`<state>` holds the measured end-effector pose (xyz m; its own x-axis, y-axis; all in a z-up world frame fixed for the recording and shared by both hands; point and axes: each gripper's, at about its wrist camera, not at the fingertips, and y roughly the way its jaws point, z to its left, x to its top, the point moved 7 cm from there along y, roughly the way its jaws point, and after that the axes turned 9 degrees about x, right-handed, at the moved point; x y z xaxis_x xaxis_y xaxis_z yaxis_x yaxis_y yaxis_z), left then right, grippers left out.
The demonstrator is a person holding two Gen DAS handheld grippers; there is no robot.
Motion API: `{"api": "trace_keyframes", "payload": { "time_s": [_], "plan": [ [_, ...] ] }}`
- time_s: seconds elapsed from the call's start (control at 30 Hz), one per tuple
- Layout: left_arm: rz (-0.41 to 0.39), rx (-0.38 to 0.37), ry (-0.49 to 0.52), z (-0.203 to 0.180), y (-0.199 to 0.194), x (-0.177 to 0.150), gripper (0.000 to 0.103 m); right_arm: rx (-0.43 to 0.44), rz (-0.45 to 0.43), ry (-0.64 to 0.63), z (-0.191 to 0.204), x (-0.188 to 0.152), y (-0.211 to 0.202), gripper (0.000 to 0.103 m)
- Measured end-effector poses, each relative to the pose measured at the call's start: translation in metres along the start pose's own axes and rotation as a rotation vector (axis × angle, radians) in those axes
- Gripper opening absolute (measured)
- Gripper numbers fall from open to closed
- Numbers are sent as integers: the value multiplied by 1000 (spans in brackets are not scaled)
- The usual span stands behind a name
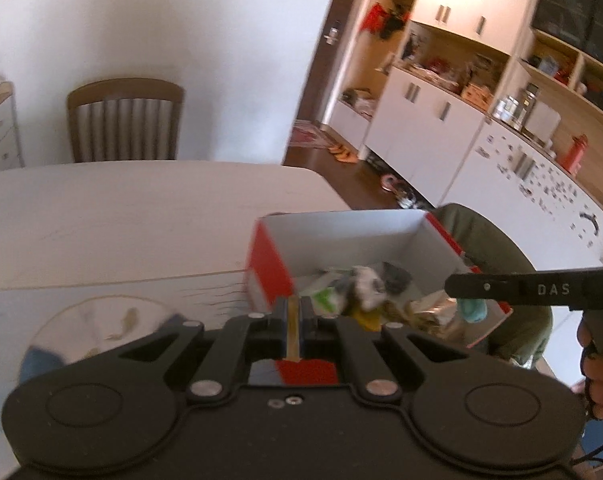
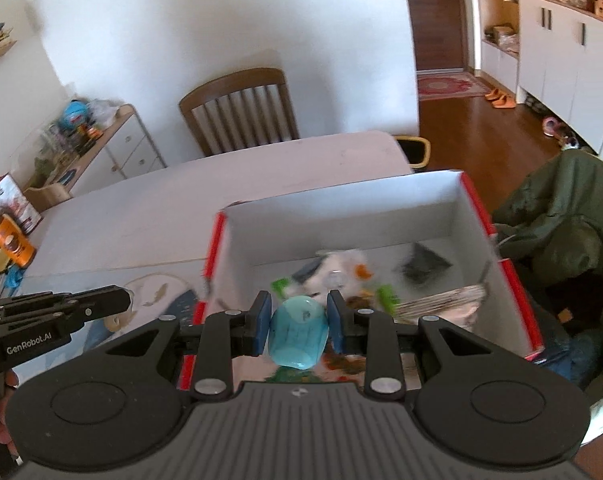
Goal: Organize objects
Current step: 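Carry the teal egg and tan item over the red box with both grippers, then open both grippers to drop the teal egg and tan item into the box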
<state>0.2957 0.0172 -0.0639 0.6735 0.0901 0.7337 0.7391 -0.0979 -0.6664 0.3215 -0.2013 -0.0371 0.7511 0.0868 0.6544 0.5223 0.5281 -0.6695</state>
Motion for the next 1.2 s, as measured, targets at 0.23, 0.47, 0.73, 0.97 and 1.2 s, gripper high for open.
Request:
{"api": "trace_keyframes", "payload": {
  "time_s": [0.23,0.47,0.73,0.97,1.2],
  "plan": [
    [46,-50,53,-47,33,4,4,-37,-10,8,-38,15,-2,29],
    [86,-79,127,-88,56,-2,4,-54,3,14,-67,29,12,29],
    [126,-102,201,-125,85,-10,4,-68,74,21,-95,29,52,29],
    [160,-110,231,-143,107,-17,4,-99,137,14,-114,18,86,29],
    [187,-100,255,-147,118,-23,4,-99,181,7,-122,10,103,29]
  ]
}}
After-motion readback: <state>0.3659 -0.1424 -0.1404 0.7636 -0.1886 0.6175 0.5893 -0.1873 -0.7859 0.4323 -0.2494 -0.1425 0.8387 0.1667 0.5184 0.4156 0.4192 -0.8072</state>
